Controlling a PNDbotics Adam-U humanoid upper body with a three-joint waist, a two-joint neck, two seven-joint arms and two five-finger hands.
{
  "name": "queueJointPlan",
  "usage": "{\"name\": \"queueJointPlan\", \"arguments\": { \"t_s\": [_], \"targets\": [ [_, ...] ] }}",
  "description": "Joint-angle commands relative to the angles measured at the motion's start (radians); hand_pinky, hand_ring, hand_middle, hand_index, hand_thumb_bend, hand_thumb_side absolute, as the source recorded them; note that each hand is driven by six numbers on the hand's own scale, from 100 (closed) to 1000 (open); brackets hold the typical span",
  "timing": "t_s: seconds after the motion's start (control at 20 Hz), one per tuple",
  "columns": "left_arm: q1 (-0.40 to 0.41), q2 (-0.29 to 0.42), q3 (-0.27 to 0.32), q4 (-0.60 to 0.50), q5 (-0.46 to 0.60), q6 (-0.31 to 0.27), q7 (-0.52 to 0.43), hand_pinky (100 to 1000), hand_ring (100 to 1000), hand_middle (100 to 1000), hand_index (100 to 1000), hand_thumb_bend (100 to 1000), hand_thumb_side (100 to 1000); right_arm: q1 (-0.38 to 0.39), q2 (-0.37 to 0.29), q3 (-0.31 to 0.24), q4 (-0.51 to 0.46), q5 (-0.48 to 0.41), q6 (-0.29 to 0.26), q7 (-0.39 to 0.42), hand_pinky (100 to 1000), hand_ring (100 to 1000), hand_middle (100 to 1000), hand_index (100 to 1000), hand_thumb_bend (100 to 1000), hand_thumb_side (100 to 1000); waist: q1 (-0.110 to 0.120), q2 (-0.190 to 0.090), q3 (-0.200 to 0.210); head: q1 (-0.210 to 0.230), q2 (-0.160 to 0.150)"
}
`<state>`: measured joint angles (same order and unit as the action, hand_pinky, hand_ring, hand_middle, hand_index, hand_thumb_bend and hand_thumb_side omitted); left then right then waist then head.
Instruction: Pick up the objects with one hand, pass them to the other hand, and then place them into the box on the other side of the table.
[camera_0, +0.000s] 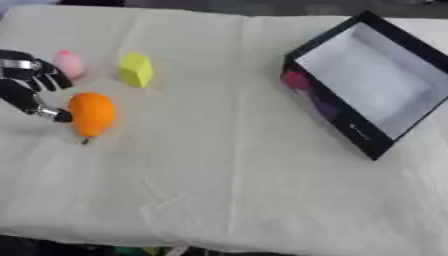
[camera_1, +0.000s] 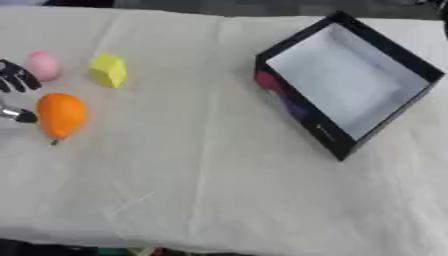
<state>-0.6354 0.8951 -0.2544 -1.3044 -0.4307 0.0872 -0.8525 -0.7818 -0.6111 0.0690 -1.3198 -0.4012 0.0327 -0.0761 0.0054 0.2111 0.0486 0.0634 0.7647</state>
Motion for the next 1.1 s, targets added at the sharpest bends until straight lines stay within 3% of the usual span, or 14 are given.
{"name": "queueJointPlan", "arguments": {
  "t_s": [0.05, 0.55, 0.9, 1.1],
  "targets": [
    [-0.020, 0.019, -0.003, -0.004, -0.034, -0.002, 0.008, 858, 852, 823, 874, 593, 415, -0.012, -0.015, -0.001, -0.016, 0.009, 0.000, 0.008, 862, 769, 832, 862, 100, 541, 0.000, -0.011, -0.002, 0.003, 0.005],
    [-0.021, -0.004, -0.028, 0.020, -0.119, -0.021, 0.010, 860, 857, 822, 873, 528, 354, -0.005, -0.011, 0.000, -0.013, 0.011, 0.002, 0.011, 862, 768, 831, 862, 100, 544, 0.000, -0.009, -0.003, 0.025, 0.005],
    [-0.031, -0.039, -0.045, 0.043, -0.144, 0.000, 0.080, 832, 816, 779, 834, 393, 302, -0.003, -0.008, -0.001, -0.012, 0.010, 0.002, 0.010, 862, 766, 828, 862, 100, 546, -0.004, -0.006, -0.001, 0.030, 0.005],
    [-0.041, -0.058, -0.062, 0.052, -0.164, 0.015, 0.125, 827, 806, 778, 847, 434, 292, -0.003, -0.006, 0.000, -0.012, 0.011, 0.003, 0.012, 863, 765, 827, 862, 100, 547, -0.006, -0.004, -0.002, 0.033, 0.005]
  ]
}}
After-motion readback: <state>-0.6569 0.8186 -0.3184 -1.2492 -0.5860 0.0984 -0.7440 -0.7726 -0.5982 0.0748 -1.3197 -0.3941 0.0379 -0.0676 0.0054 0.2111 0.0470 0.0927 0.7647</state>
